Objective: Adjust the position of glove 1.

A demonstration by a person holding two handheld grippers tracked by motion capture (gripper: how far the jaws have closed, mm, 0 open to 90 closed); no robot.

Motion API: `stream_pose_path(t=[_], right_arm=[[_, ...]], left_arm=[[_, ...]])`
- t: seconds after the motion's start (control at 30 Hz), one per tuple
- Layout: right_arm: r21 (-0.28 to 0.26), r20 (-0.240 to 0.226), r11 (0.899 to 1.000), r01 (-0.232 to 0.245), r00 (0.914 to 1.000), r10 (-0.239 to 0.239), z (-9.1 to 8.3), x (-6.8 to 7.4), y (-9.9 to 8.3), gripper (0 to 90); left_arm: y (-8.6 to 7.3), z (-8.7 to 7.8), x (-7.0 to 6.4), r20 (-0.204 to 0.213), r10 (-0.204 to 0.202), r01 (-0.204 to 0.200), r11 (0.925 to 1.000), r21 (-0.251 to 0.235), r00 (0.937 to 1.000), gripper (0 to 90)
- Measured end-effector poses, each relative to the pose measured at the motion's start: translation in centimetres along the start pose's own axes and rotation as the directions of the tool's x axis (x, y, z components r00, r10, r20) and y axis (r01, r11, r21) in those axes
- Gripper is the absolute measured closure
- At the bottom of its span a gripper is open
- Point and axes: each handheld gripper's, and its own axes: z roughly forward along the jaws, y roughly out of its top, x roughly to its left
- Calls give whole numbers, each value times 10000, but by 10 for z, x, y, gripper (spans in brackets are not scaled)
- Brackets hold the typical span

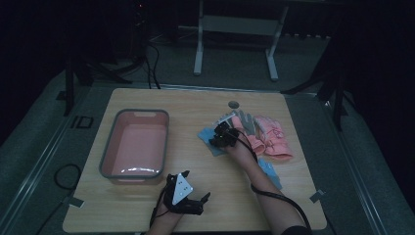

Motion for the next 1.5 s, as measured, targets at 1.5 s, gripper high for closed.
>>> stream_pose_path(t=[1.5], right_arm=[[-1482,1216,9300,-3364,9270,3547,-114,88,-109,844]], left_arm=[[0,0,-1,-176,20,-20,10000,26,9998,11]])
